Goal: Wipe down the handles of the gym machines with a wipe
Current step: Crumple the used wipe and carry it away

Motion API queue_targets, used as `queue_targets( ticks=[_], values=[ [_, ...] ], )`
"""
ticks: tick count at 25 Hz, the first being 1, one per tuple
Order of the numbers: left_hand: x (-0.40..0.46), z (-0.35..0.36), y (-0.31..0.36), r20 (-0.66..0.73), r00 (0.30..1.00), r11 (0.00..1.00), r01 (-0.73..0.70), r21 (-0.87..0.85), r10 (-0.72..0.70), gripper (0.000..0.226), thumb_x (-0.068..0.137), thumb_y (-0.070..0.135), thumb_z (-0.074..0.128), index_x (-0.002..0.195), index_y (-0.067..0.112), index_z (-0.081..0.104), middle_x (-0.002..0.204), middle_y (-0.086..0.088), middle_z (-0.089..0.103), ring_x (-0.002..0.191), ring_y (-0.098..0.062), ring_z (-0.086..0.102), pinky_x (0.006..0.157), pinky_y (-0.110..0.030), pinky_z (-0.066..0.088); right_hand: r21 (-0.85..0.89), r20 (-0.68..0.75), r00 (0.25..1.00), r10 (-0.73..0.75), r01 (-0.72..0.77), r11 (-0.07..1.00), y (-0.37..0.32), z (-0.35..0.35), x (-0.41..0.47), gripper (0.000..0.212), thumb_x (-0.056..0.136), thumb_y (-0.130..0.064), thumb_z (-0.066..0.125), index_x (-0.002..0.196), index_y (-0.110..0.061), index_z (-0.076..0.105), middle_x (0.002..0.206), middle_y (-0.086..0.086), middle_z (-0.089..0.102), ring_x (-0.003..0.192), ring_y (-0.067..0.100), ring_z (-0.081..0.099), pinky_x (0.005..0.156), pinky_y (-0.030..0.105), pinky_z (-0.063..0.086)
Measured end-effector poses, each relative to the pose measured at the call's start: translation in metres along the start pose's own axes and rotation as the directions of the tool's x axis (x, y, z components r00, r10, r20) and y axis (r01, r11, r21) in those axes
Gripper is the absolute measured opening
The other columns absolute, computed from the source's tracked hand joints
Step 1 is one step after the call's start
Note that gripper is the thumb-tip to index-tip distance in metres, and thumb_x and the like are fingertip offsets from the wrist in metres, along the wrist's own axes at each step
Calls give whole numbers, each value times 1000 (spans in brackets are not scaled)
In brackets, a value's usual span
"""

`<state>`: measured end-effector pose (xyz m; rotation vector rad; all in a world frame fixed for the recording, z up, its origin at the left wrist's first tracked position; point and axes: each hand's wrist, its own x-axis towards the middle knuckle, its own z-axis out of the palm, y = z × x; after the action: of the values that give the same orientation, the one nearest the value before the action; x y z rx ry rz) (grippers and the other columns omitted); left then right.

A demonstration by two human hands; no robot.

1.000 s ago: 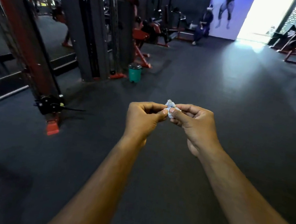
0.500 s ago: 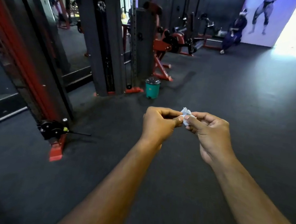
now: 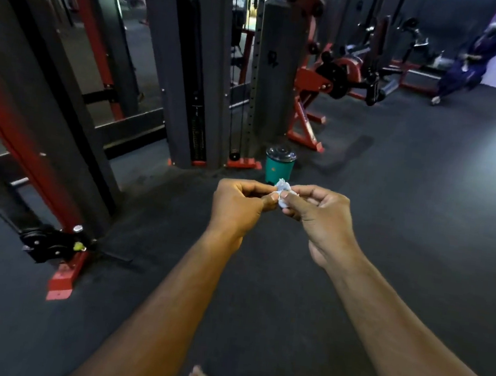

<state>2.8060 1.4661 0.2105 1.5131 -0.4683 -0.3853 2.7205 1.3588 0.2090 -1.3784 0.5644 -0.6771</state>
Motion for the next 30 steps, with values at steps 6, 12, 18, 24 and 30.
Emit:
queue_targets(
  ticks=[6, 12, 18, 24, 30],
  values=[
    [255, 21, -51, 18, 1000, 999, -3, 42, 3, 16, 78, -1, 78, 94, 0, 77, 89, -12, 76, 87, -22, 74, 81, -34, 61, 24, -36, 998, 45, -44, 999, 51, 43, 249, 13, 78, -4, 79, 89, 1, 73, 80, 15, 75, 70, 19, 68, 64, 22, 54],
    [482, 64, -70, 95, 992, 994, 72, 79, -80, 13, 76, -5, 79, 85, 3, 76, 85, -11, 76, 83, -23, 73, 84, -37, 60, 47, -126, 986, 106, -101, 994, 64, 57, 461, 13, 79, -4, 79, 90, -1, 73, 83, 14, 76, 77, 21, 73, 68, 24, 57],
    [695, 119, -119, 161, 981, 990, 91, 105, -107, 17, 78, -7, 77, 80, 10, 75, 76, -8, 73, 76, -18, 69, 82, -38, 61, 67, -136, 984, 116, -107, 992, 109, 49, 678, 10, 79, -2, 78, 87, -1, 72, 80, 14, 75, 72, 19, 71, 65, 22, 57],
    [879, 168, -163, 196, 957, 969, 179, 172, -212, 20, 77, -7, 77, 76, 13, 75, 68, 1, 69, 70, -13, 66, 80, -37, 60, -29, -132, 962, 240, -246, 969, 147, 40, 870, 12, 78, -1, 78, 88, 3, 72, 84, 20, 74, 73, 24, 66, 67, 30, 53],
    [1053, 192, -197, 255, 919, 948, 259, 187, -302, 17, 75, -6, 79, 75, 11, 75, 76, -8, 74, 74, -19, 73, 74, -30, 60, -92, -135, 947, 291, -305, 948, 186, 47, 1043, 7, 77, -9, 80, 79, -11, 74, 84, 13, 74, 76, 22, 68, 74, 38, 55]
  ],
)
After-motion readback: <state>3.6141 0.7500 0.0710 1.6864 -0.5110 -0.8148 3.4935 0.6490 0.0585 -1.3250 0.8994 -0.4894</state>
